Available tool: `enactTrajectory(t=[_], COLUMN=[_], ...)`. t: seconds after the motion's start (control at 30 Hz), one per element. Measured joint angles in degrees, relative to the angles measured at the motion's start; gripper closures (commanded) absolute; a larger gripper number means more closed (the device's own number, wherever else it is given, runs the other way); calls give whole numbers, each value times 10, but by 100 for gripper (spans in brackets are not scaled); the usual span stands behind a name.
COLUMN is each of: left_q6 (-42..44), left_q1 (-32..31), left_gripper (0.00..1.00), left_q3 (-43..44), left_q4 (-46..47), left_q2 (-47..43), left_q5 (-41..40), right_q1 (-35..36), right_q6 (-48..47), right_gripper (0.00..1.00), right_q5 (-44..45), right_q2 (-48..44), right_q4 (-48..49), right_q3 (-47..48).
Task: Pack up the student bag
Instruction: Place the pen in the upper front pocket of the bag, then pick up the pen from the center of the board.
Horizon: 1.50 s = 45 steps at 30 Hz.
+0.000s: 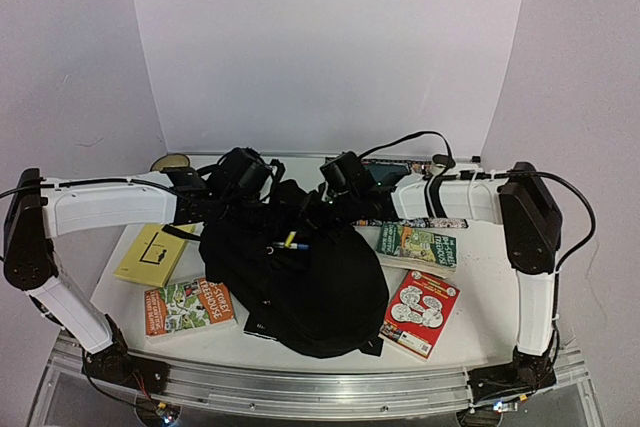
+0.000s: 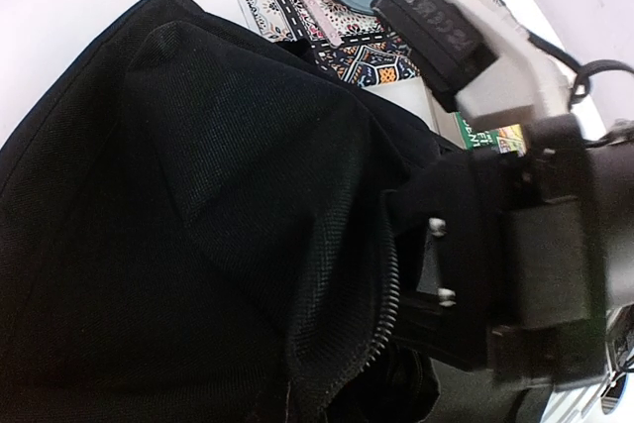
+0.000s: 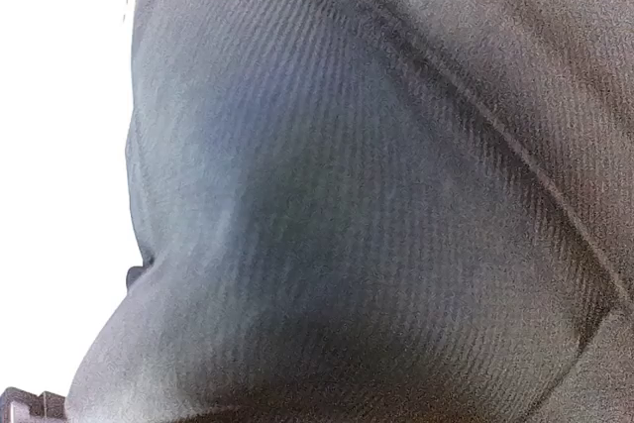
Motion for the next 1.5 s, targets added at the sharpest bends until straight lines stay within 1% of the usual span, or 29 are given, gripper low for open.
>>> enactTrajectory(t=[0.13,0.33,0.5,0.6,0.67,0.73,0.8,0.87,1.07,1.17,1.27,1.5], left_q6=[-9,-20,-21,-20,-20,-20,-19,-18,-14,-9,-4,-3], left_q1=[0,0,1,8,18,30,44,56,82,91,99,125], left_gripper=[100,100,100,100,100,100,100,100,100,100,100,100], left_q3=[-2,-9,-11,-11,-11,-11,-11,-11,-11,-11,-11,-11], left_q4=[1,2,2,0,-3,-6,-8,-11,-28,-38,-45,-71], left_q2=[0,-4,-13,-20,-27,-34,-41,-50,-89,-104,-114,-133], left_q5=[-4,-24,-30,-28,-25,-23,-22,-21,-22,-22,-22,-31], right_q1=[6,8,8,7,6,3,-5,-19,-80,-100,-101,-94], right_q6=[6,-20,-59,-94,-120,-145,-178,-200,-263,-296,-333,-391], right_gripper=[67,55,46,40,33,23,4,2,2,2,2,2], right_q5=[6,3,-10,-13,-14,-16,-19,-22,-32,-24,-4,40], right_q2=[12,11,-12,-44,-71,-102,-141,-173,-270,-304,-320,-322], right_q4=[8,17,29,34,36,38,37,36,33,21,-18,-129], right_q3=[19,17,-14,-48,-71,-98,-128,-151,-219,-241,-246,-247])
